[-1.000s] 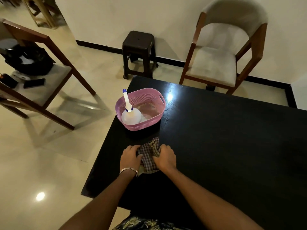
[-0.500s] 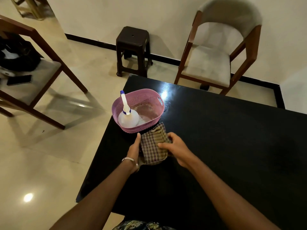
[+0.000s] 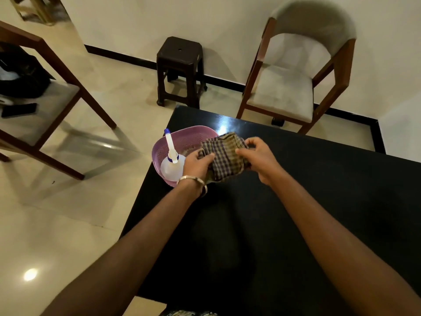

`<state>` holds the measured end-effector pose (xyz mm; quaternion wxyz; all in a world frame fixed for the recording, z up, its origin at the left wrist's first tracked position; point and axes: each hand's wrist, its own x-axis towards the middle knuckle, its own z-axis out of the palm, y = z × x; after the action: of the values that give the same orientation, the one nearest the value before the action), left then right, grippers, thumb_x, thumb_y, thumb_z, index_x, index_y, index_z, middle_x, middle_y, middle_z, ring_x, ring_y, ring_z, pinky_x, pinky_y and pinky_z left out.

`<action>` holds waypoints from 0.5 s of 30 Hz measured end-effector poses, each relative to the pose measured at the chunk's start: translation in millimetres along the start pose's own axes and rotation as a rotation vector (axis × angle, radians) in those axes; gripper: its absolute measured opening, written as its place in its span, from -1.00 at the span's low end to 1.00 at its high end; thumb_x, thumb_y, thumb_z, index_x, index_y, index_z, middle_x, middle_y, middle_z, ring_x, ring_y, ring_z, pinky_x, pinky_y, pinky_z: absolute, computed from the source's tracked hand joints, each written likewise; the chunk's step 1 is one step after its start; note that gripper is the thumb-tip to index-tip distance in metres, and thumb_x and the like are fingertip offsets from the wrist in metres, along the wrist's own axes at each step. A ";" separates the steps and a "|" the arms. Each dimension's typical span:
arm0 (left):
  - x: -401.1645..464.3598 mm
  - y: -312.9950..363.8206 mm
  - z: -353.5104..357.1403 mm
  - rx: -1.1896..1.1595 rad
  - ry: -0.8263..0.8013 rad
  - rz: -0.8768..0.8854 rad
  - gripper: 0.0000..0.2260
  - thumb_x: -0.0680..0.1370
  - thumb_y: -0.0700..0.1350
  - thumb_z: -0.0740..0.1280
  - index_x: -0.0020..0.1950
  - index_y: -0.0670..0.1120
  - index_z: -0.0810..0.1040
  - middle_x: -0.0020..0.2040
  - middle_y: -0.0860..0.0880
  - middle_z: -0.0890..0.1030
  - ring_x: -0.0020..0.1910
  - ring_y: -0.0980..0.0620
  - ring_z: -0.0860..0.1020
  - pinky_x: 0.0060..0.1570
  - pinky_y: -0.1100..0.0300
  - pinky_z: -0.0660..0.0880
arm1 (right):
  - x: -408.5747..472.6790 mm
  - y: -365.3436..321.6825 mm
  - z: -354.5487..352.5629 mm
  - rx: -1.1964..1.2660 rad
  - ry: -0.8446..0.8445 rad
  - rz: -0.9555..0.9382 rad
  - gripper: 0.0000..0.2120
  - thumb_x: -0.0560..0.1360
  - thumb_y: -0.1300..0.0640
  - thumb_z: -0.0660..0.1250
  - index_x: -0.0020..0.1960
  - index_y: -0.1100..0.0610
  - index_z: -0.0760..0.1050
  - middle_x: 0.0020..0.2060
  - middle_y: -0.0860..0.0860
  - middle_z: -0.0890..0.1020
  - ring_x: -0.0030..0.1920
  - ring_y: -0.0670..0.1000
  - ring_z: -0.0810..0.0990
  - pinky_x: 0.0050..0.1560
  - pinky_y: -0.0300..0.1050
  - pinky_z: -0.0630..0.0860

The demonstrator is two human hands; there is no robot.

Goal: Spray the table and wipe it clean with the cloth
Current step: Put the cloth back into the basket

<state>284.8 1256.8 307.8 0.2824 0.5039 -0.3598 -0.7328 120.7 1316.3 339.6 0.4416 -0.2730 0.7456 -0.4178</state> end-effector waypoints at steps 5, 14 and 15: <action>31.9 31.9 9.7 0.057 0.163 0.013 -0.72 0.52 -0.29 0.25 0.22 -0.20 0.54 0.09 -0.14 0.62 -0.01 -0.06 0.60 -0.15 0.16 0.53 | 38.4 -34.5 26.1 -0.118 -0.012 -0.035 -0.84 0.50 0.26 0.34 0.03 0.07 0.47 -0.04 0.06 0.59 -0.09 -0.03 0.58 -0.25 -0.19 0.54; 58.9 37.4 6.1 0.250 0.269 -0.122 -0.61 0.49 -0.24 0.25 0.32 -0.21 0.43 0.14 -0.18 0.60 0.07 -0.16 0.56 0.16 -0.05 0.50 | 66.8 -27.4 65.5 -0.468 -0.159 -0.056 -0.80 0.46 0.39 0.17 -0.27 0.27 0.50 -0.37 0.22 0.44 -0.29 0.04 0.43 -0.29 -0.07 0.35; 59.2 36.5 6.3 0.247 0.272 -0.128 -0.61 0.49 -0.25 0.24 0.33 -0.21 0.42 0.16 -0.19 0.59 0.09 -0.17 0.56 0.18 -0.06 0.49 | 68.3 -26.0 68.5 -0.486 -0.179 -0.055 -0.75 0.44 0.41 0.14 -0.35 0.22 0.46 -0.41 0.15 0.41 -0.33 0.03 0.40 -0.32 -0.09 0.30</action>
<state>261.1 1191.2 307.2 0.2170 0.6511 -0.3727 -0.6246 151.0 1224.1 314.8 0.4159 -0.4272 0.7743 -0.2122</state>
